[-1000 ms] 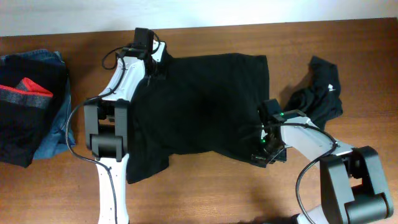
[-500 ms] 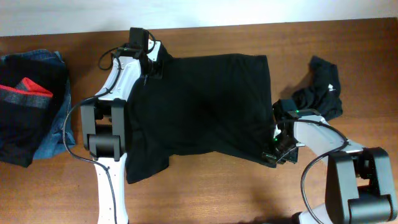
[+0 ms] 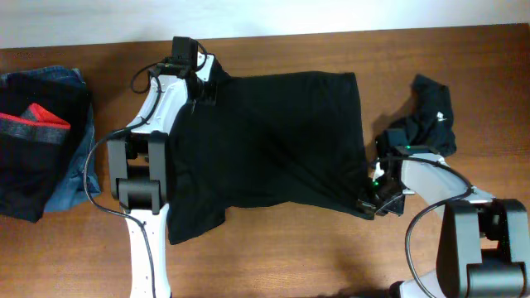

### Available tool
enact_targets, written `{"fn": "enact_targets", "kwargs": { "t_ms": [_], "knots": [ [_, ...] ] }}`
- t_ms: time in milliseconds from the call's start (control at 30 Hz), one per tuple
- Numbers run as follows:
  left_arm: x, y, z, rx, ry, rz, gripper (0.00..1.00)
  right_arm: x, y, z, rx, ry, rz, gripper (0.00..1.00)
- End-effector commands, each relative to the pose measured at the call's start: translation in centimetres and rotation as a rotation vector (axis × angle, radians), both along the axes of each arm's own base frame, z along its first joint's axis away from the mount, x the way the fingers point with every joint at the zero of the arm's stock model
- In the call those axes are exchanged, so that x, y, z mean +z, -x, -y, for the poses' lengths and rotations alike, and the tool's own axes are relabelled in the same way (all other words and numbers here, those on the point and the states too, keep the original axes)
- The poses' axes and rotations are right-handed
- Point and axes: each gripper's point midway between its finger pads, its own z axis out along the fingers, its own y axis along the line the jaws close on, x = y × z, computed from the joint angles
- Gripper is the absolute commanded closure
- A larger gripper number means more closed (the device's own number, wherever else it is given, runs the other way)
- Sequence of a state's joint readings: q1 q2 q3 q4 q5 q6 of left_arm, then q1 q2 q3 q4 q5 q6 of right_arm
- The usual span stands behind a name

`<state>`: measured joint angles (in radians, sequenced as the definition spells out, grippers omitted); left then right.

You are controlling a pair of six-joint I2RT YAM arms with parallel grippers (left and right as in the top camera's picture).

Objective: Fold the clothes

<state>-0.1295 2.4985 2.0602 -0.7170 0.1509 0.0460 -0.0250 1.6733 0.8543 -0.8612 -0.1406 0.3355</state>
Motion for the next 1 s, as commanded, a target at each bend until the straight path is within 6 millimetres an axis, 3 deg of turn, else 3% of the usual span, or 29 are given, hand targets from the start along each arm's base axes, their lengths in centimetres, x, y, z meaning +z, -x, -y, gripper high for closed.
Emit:
{"fn": "enact_targets", "kwargs": {
  "t_ms": [0, 167, 233, 267, 300, 333, 367, 433, 500, 600, 800, 967],
  "knots": [
    [-9.3, 4.4, -4.7, 0.051, -0.141, -0.222, 0.99, -0.6, 0.5, 2.0, 0.034, 0.084, -0.026, 0.96],
    [-6.3, 3.3, -4.6, 0.052, -0.140, -0.217, 0.99, 1.9, -2.1, 1.9, 0.054, 0.074, 0.021, 0.95],
    [-4.4, 2.6, -4.5, 0.052, -0.139, -0.207, 0.99, 3.4, -3.5, 1.8, 0.063, 0.062, 0.053, 0.85],
    [-2.6, 2.1, -4.5, 0.053, -0.138, -0.195, 0.91, 4.6, -4.6, 1.5, 0.080, 0.045, 0.081, 0.76],
    [-0.8, 1.7, -4.5, 0.054, -0.137, -0.187, 0.64, 5.7, -5.5, 1.5, 0.084, 0.040, 0.103, 0.59],
    [0.0, 1.6, -4.5, 0.054, -0.136, -0.184, 0.44, 6.4, -6.0, 1.4, 0.093, 0.037, 0.116, 0.51],
    [1.5, 1.4, -4.4, 0.054, -0.135, -0.175, 0.23, 7.6, -6.8, 1.4, 0.104, 0.035, 0.138, 0.36],
    [3.9, 1.3, -4.4, 0.055, -0.133, -0.160, 0.01, 9.5, -8.1, 1.5, 0.121, 0.038, 0.176, 0.23],
    [6.5, 1.4, -4.4, 0.056, -0.131, -0.144, 0.01, 11.5, -9.4, 1.5, 0.128, 0.043, 0.222, 0.13],
    [9.9, 2.2, -4.2, 0.051, -0.113, -0.137, 0.01, 13.6, -10.8, 1.2, 0.158, 0.026, 0.279, 0.07],
    [14.7, 5.1, -3.9, 0.066, -0.073, -0.155, 0.01, 14.1, -11.0, 0.6, 0.211, -0.006, 0.299, 0.06],
    [19.0, 5.7, -3.1, 0.086, -0.005, -0.081, 0.01, 14.2, -10.9, 0.0, 0.257, -0.043, 0.309, 0.06]
  ]
}}
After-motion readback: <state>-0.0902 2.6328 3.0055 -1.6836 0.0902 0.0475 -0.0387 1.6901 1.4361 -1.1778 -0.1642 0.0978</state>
